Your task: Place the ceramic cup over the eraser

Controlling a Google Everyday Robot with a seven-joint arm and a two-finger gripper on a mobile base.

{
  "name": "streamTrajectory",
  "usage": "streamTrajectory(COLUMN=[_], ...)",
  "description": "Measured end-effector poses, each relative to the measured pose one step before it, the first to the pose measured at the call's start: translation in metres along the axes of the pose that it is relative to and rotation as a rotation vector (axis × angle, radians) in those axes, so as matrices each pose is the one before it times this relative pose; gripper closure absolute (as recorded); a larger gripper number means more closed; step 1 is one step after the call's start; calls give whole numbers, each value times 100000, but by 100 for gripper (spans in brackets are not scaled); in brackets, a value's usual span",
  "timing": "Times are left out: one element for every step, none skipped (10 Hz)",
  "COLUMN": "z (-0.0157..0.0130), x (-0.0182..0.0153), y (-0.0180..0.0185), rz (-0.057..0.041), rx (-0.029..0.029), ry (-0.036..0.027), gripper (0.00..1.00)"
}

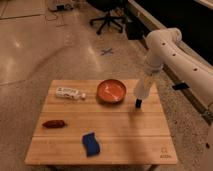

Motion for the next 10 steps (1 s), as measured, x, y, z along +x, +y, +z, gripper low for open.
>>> streamTrajectory(z=[532, 1016, 779, 786, 933, 908, 649, 485, 693, 463], x=[-27, -86, 23, 121, 288, 286, 66, -80, -162, -151], y=[-36, 44, 124, 89, 162, 107, 42, -40, -23, -37], rz=[-505, -1081, -645, -326, -102, -32, -329, -445, -437, -307], rx=[-714, -1532, -1441, -1106, -1343, -1075, -450, -11, -213, -54], ry=[612, 994, 881, 624, 709, 252, -266, -373, -632, -518], gripper=[100, 100, 97, 90, 81, 69, 59, 50, 38, 28])
